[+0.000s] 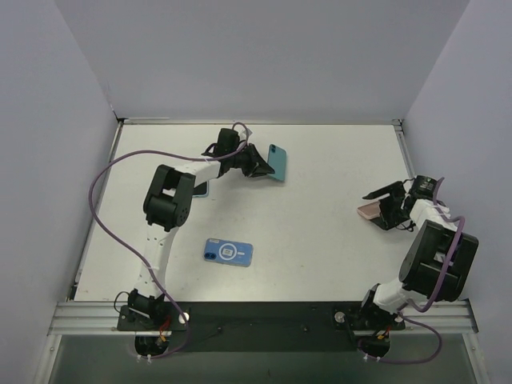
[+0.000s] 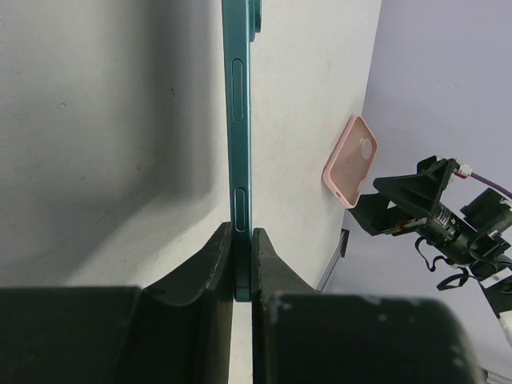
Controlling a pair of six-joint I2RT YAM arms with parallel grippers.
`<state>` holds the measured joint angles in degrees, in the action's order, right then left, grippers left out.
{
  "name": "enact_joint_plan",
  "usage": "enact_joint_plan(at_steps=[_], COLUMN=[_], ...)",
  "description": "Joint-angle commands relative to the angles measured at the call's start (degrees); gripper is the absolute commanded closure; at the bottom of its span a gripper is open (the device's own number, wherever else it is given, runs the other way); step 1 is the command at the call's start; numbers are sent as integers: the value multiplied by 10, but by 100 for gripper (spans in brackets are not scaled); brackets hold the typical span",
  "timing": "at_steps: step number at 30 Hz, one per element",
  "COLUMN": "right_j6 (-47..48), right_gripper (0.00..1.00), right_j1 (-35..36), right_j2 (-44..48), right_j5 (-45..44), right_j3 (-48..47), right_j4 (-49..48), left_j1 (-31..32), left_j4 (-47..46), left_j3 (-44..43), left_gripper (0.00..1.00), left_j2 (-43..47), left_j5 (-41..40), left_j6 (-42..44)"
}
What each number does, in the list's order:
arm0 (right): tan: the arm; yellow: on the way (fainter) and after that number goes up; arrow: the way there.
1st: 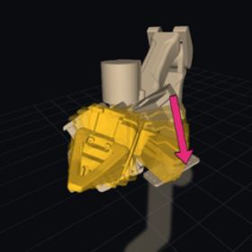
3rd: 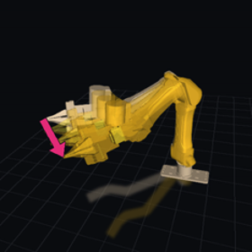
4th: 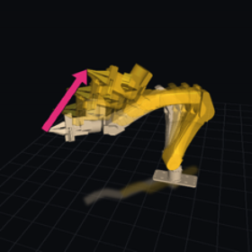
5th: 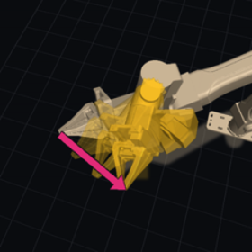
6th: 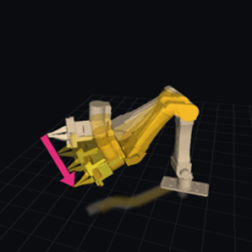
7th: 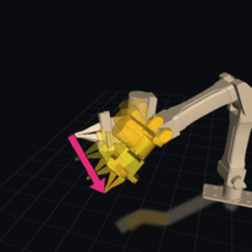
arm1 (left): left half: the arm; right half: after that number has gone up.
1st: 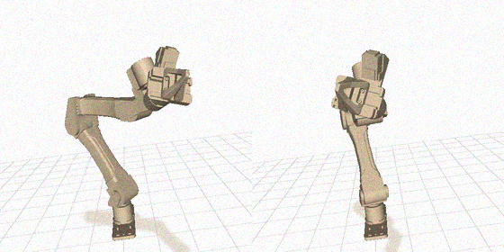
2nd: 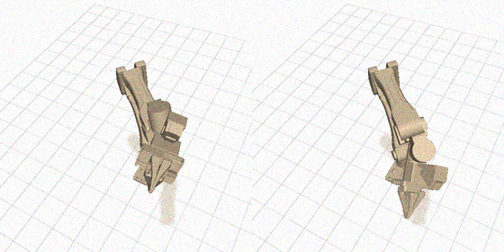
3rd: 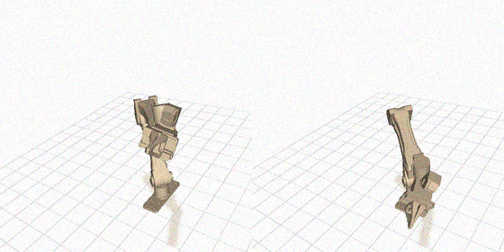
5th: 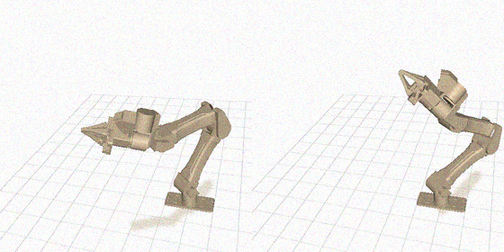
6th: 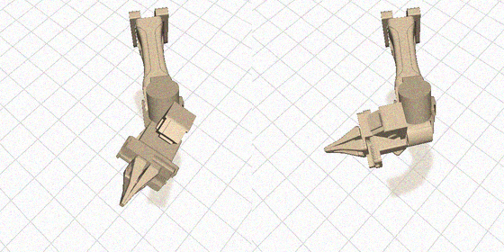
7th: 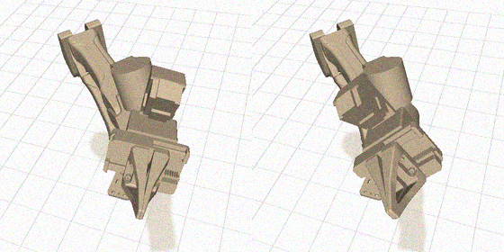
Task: Take the phone out of the phone case
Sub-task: Place the phone case at the center of the board, then place the phone at the center of the board.
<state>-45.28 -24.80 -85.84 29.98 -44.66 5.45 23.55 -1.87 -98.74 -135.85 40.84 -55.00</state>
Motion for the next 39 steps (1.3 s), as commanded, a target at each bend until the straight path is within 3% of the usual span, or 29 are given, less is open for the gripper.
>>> enact_joint_plan(at_steps=[1, 10, 12, 13, 16, 17, 19, 20, 21, 27, 30, 35, 39], right_j6=[-21, -38, -38, -36, -21, -17, 9, 16, 25, 48, 76, 150, 241], right_gripper=[22, 20, 20, 20, 20, 19, 19, 19, 19, 19, 19, 21, 24], right_j1=[-3, 43, 55, 61, 75, 78, 92, 116, 126, 228, 323, 481, 621], right_j2=[26, 166, 202, 211, 235, 238, 235, 234, 227, 219, 187, 112, 2], right_j5=[-76, -62, -63, -69, -82, -82, -86, -95, -114, -174, -220, -205, -234], right_j3=[13, 127, 135, 131, 121, 112, 94, 68, 56, -29, -83, -161, -248], right_j4=[61, 97, 105, 114, 141, 146, 150, 168, 176, 205, 224, 229, 264], left_j1=[-3, -9, -10, -11, -16, -17, -18, -18, -16, -8, -5, -7, -42], left_j4=[-13, 8, 18, 41, 70, 84, 106, 117, 121, 221, 245, 278, 292], left_j3=[-44, -89, -93, -87, -56, -51, -43, -31, -23, -1, 44, 131, 218], left_gripper=[100, 100, 94, 85, 73, 53, 36, 11, 7, 5, 5, 4, 4], left_j2=[-3, -47, -51, -48, -21, -8, 3, 21, 30, 106, 174, 316, 421], left_j5=[11, -2, -12, -21, -65, -73, -94, -101, -112, -174, -194, -237, -246], left_j6=[-3, -12, 0, 5, 31, 41, 53, 70, 77, 155, 179, 192, 198])
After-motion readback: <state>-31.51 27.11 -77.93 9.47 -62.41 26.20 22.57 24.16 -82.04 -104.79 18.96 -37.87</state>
